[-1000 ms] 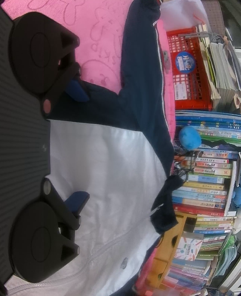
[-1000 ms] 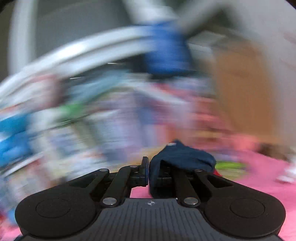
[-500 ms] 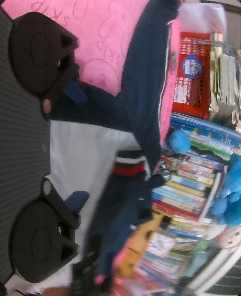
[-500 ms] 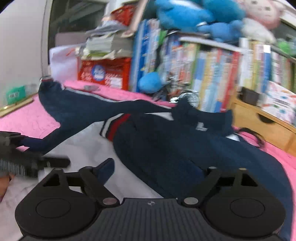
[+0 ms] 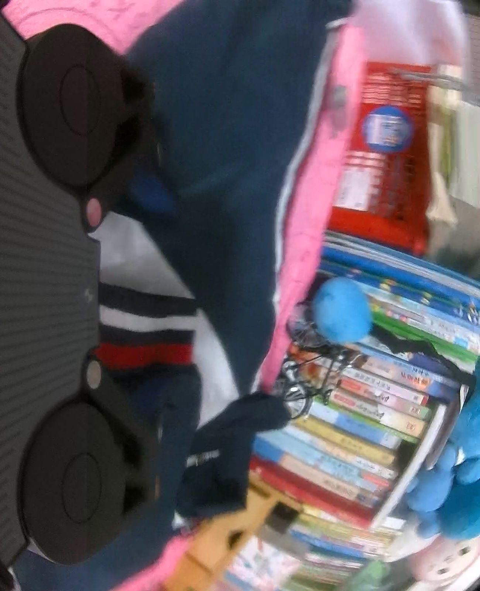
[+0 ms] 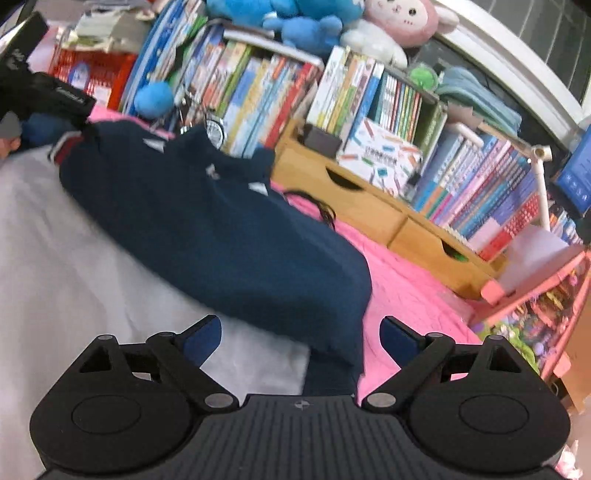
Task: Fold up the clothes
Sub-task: 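Fold the held navy sleeve across the white body with the right tool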
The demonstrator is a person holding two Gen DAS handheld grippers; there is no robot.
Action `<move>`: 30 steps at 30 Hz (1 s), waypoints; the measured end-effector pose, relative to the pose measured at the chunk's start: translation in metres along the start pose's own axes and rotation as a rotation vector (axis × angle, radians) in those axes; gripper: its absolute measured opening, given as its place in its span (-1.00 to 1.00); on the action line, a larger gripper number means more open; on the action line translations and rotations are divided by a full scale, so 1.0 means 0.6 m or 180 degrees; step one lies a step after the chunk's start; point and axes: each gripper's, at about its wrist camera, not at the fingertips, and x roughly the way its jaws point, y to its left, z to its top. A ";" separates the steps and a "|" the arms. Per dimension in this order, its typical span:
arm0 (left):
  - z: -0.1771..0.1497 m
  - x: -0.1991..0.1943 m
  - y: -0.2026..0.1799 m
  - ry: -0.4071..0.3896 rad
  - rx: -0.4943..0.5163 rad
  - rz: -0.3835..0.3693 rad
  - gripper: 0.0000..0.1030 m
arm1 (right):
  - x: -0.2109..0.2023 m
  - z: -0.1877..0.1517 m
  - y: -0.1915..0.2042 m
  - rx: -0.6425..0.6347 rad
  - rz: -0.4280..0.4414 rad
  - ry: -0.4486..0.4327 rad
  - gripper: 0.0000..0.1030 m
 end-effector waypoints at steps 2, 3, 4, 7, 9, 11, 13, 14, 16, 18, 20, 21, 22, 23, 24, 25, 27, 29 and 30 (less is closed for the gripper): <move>0.007 -0.004 -0.002 -0.0078 0.0079 0.0048 -1.00 | 0.012 -0.005 -0.007 -0.0001 -0.0054 0.0071 0.81; 0.010 -0.010 0.000 -0.0168 0.0066 0.0069 -1.00 | 0.020 -0.005 -0.009 -0.0005 -0.0088 0.0097 0.81; 0.016 -0.018 0.002 -0.0309 0.0108 0.0091 -1.00 | 0.028 -0.003 -0.009 -0.0009 -0.0114 0.0110 0.80; 0.028 -0.031 0.008 -0.0534 0.0273 0.0191 -0.99 | 0.048 0.006 -0.004 -0.0030 -0.0128 0.0112 0.80; 0.031 -0.030 0.016 -0.0463 0.0335 0.0142 -0.98 | 0.060 0.013 0.003 -0.0053 -0.0116 0.0100 0.79; 0.027 -0.030 0.019 -0.0306 0.0392 -0.0079 -0.62 | 0.068 0.019 0.012 -0.0079 -0.0120 0.0082 0.79; 0.019 -0.032 0.019 -0.0137 0.0459 -0.0390 0.43 | 0.071 0.023 0.019 -0.0109 -0.0134 0.0054 0.79; 0.014 -0.029 0.016 -0.0108 0.0477 -0.0461 1.00 | 0.071 0.023 0.022 -0.0125 -0.0147 0.0040 0.79; 0.004 -0.018 0.005 -0.0126 0.0514 -0.0412 1.00 | 0.071 0.024 0.024 -0.0138 -0.0169 0.0031 0.79; -0.002 0.009 -0.005 0.0121 0.0502 -0.0333 0.91 | 0.070 0.024 0.025 -0.0131 -0.0179 0.0037 0.80; -0.006 0.010 -0.015 0.0057 0.0588 -0.0278 -0.15 | 0.069 0.023 0.026 -0.0143 -0.0186 0.0036 0.80; -0.004 0.004 -0.021 0.0016 0.0644 -0.0291 -0.27 | 0.069 0.023 0.026 -0.0162 -0.0198 0.0034 0.80; 0.000 -0.005 -0.024 -0.0052 0.0678 -0.0295 -0.36 | 0.069 0.023 0.026 -0.0188 -0.0217 0.0031 0.80; 0.003 -0.014 -0.026 -0.0128 0.0706 -0.0296 -0.42 | 0.069 0.022 0.025 -0.0213 -0.0236 0.0027 0.80; 0.006 -0.021 -0.025 -0.0214 0.0773 -0.0280 -0.42 | 0.072 0.019 0.019 -0.0209 -0.0287 0.0040 0.80; 0.008 -0.028 -0.023 -0.0302 0.0850 -0.0260 -0.42 | 0.076 0.014 0.010 -0.0185 -0.0358 0.0064 0.80; 0.001 -0.018 -0.017 -0.0257 0.0951 -0.0155 -0.41 | 0.085 0.004 -0.009 -0.0137 -0.0500 0.0111 0.80; -0.006 -0.005 -0.010 -0.0185 0.1046 -0.0041 -0.34 | 0.091 -0.005 -0.033 -0.0008 -0.0553 0.0161 0.86; -0.008 0.005 -0.004 -0.0089 0.1028 -0.0034 -0.29 | 0.093 -0.010 -0.051 0.0146 -0.0478 0.0189 0.90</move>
